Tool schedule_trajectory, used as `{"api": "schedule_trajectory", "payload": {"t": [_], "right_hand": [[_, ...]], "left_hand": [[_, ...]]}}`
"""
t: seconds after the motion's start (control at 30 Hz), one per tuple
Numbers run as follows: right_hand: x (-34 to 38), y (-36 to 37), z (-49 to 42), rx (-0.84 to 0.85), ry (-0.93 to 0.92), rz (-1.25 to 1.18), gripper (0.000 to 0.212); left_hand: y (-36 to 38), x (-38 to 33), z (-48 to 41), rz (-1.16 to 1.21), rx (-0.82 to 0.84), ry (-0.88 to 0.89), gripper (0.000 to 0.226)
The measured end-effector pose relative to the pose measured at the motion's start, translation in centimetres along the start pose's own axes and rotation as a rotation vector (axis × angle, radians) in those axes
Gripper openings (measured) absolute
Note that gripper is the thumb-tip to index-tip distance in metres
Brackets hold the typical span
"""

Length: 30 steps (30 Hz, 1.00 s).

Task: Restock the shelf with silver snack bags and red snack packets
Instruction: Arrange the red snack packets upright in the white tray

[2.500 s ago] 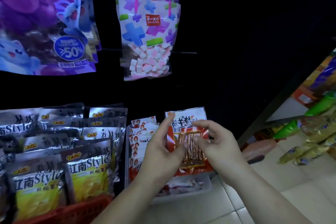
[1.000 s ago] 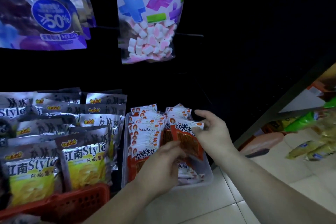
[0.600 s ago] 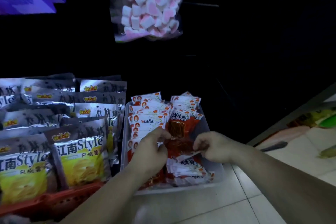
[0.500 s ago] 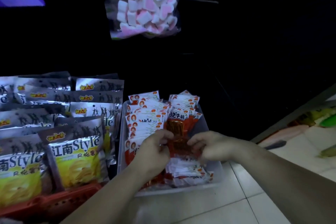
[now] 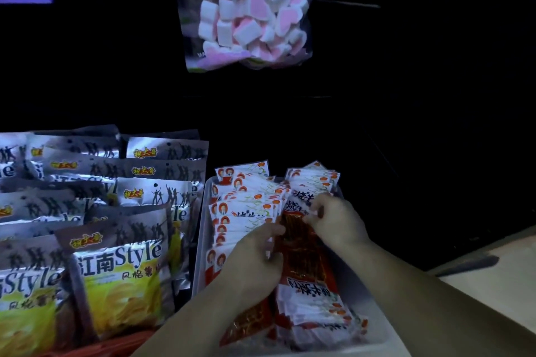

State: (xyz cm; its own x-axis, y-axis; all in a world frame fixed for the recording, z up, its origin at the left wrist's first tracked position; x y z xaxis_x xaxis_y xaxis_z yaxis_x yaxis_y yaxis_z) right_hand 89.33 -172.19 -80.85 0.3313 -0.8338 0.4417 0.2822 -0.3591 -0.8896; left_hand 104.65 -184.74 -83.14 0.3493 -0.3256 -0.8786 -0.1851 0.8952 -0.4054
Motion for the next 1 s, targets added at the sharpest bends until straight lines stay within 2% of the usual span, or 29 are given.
{"api": "schedule_trajectory", "payload": {"t": [0.17, 0.3, 0.37, 0.43, 0.57, 0.67, 0.77, 0.87, 0.93, 1.0], "right_hand": [[-0.5, -1.6, 0.2, -0.051, -0.023, -0.111, 0.03], [-0.5, -4.0, 1.5, -0.086, -0.039, -0.244, 0.034], [-0.1, -5.5, 2.5, -0.116, -0.036, -0.268, 0.032], [1.0, -7.0, 3.5, -0.113, -0.04, -0.301, 0.021], [4.0, -10.1, 5.9, 0.022, -0.09, -0.386, 0.026], [5.6, -11.7, 8.3, 0.118, -0.118, -0.449, 0.025], [6.8, -13.4, 10.9, -0.003, -0.104, -0.613, 0.014], [8.0, -14.6, 13.3, -0.142, 0.0, -0.769, 0.035], [8.8, -14.8, 15.0, -0.11, 0.032, -0.806, 0.05], [9.5, -14.6, 16.6, -0.086, 0.049, -0.825, 0.07]], "left_hand": [[-0.3, 0.4, 0.4, -0.124, 0.064, 0.049, 0.063], [-0.5, -0.1, 0.9, -0.08, 0.071, 0.049, 0.066], [-0.8, -0.4, 1.4, -0.055, 0.074, 0.038, 0.063], [-1.1, -0.9, 1.8, 0.073, 0.046, 0.0, 0.056], [-2.4, -4.4, 3.2, 0.186, -0.159, 0.12, 0.033], [-3.6, -7.0, 4.9, 0.262, -0.149, 0.165, 0.026], [-4.3, -8.9, 6.7, 0.378, -0.187, 0.16, 0.03], [-5.0, -11.1, 8.9, 0.446, -0.248, 0.154, 0.034], [-5.3, -12.0, 10.2, 0.516, -0.208, 0.143, 0.036], [-5.6, -12.7, 11.7, 0.555, -0.182, 0.143, 0.058]]}}
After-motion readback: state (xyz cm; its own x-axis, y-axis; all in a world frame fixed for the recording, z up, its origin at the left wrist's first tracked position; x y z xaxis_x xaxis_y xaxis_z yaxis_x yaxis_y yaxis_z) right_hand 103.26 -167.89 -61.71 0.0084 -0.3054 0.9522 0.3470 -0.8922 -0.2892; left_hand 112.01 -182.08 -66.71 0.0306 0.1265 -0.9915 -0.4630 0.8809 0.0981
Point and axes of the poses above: each hand's wrist, its own z-axis away from the middle knuckle, its own y-axis out of the palm, x = y × z, the point moved 2 cm from there along -z, towards the middle knuckle, and after that the axes turned 2 degrees about -z, right-handed, at the moved point
